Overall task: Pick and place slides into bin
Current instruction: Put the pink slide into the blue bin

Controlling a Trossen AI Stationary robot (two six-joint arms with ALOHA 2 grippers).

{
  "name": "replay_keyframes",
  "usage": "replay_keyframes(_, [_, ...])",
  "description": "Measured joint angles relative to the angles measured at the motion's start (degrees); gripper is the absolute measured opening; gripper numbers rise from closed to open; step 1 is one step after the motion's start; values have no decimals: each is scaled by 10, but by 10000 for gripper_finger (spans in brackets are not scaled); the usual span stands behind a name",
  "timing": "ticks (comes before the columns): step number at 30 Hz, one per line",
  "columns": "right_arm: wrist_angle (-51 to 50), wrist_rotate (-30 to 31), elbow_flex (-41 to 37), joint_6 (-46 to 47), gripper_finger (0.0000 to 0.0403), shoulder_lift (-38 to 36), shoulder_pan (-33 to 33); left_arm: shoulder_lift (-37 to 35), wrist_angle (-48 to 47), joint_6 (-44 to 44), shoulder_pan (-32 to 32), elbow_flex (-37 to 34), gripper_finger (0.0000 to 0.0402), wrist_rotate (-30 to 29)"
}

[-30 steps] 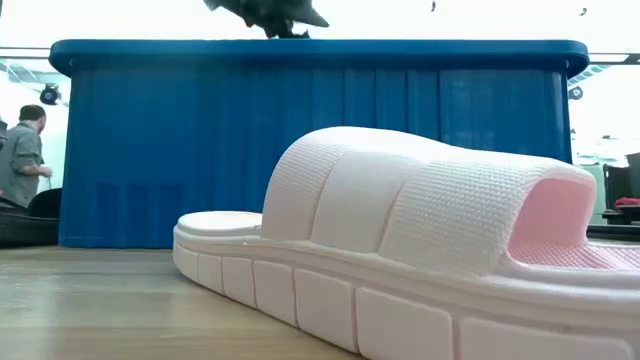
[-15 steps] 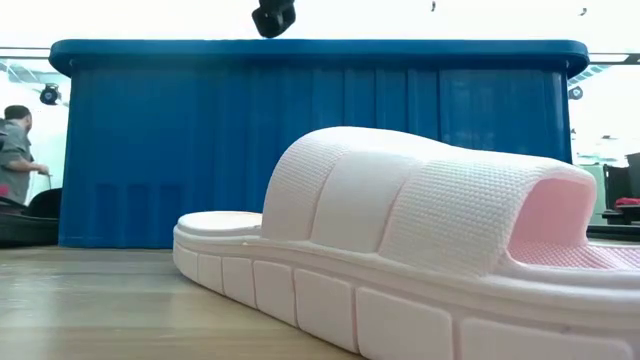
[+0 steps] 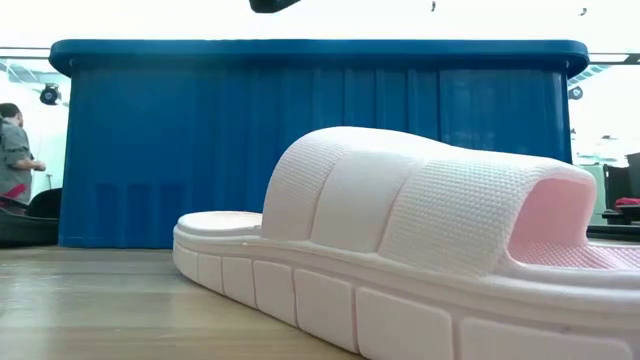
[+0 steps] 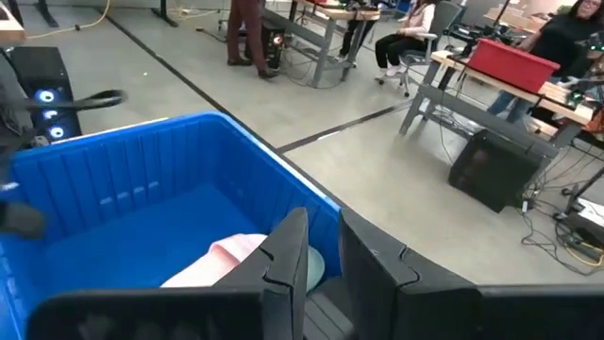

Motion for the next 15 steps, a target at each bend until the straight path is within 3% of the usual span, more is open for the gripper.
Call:
replay_keyframes(5, [0, 0, 0, 0, 54, 0, 0, 24, 15, -19, -60, 0, 238, -54])
replay_keyframes(15, [0, -15, 0, -1, 54, 0, 0, 112, 13, -59, -97, 0, 238, -56])
